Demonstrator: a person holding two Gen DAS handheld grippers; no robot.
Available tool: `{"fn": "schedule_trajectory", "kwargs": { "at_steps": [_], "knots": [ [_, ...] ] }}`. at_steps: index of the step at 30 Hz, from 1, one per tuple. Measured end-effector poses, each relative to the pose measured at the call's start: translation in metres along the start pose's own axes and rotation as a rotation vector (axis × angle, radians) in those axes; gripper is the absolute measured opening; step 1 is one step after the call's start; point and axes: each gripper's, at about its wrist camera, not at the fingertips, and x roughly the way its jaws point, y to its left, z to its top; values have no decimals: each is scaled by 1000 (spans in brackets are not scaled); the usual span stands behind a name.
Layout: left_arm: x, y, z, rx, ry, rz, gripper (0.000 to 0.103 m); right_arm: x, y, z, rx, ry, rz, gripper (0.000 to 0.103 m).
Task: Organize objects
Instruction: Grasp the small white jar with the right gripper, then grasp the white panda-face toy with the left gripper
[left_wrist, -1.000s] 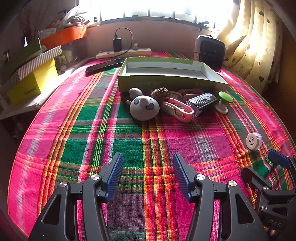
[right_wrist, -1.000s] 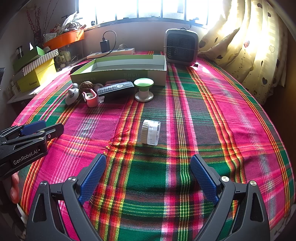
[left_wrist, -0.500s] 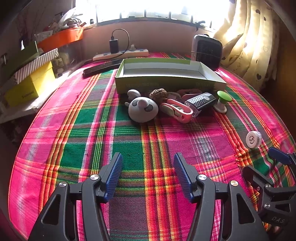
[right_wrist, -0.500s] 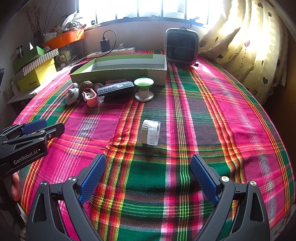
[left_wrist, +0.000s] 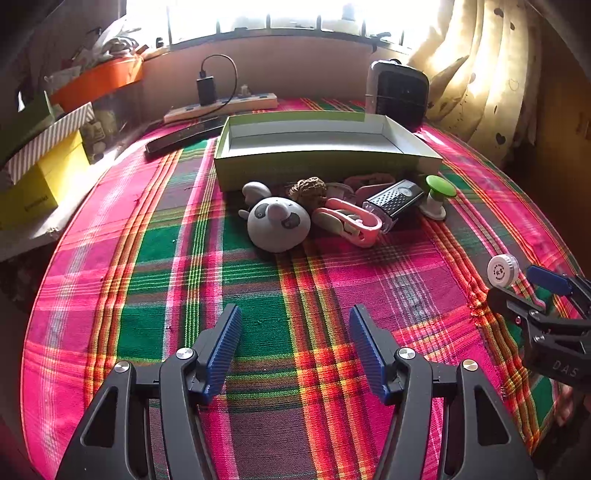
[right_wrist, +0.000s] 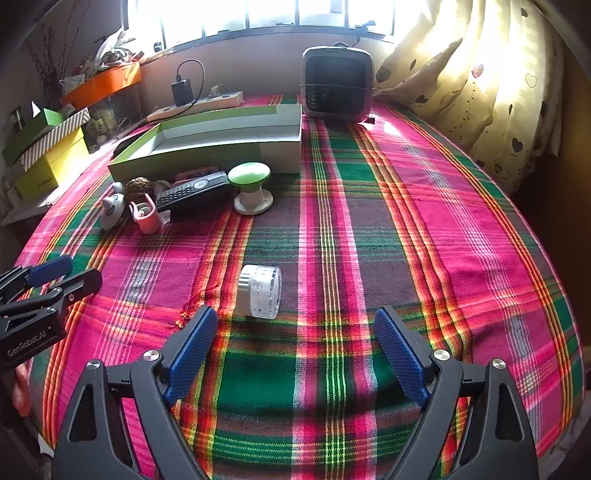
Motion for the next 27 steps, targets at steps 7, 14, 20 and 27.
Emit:
{"fn": "schedule_trajectory", "kwargs": {
  "at_steps": [7,14,20,27],
  "knots": [
    [5,5,8,17,22,-17,59,2,2,5,-12,-3,9,65],
    [9,12,15,-11,28,-26,59,3,3,10,-18,-5,11,34],
    [12,18,19,-35,25,-52,59,5,7,12,-40,-5,21,20],
    [17,28,28,-70,31,-98,59,11,11,22,-55,6,48,20]
  ]
}}
